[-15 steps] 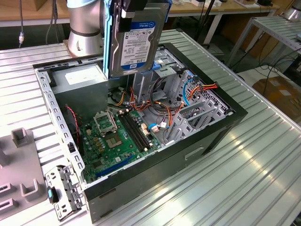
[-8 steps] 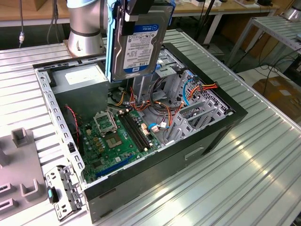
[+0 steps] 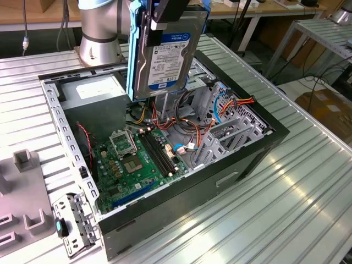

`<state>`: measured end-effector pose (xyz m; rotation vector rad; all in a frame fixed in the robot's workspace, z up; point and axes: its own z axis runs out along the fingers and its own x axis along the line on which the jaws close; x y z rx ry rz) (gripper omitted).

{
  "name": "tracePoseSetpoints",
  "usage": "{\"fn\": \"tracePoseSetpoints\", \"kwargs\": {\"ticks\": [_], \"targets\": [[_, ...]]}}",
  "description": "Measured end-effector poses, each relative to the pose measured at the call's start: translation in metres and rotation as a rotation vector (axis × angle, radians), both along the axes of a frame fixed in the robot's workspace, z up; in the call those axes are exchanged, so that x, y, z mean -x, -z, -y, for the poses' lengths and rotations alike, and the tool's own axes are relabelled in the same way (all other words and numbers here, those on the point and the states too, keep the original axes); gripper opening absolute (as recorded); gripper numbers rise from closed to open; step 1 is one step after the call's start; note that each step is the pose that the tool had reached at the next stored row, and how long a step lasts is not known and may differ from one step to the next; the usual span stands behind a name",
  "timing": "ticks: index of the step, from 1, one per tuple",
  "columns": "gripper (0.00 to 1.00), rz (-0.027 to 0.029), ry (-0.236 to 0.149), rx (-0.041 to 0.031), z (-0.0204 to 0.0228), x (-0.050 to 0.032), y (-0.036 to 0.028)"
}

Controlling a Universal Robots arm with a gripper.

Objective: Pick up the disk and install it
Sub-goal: 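Insert the disk into the insertion slot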

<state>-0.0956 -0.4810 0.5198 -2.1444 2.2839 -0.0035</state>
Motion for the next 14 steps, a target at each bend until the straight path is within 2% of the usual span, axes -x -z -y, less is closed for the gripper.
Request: {"fn": "tracePoseSetpoints", "kwargs": {"ticks": [3,8,14], "targets": [[0.37,0.0000,0.000,-0.0001,0.0023,-0.0024,0.0001],[0.37,0.0000,0.000,0.0000,0.0026,-0.0201,0.0004],[0.37,0.0000,0.000,0.0000,0.0026,-0.0224,0.0005]]}}
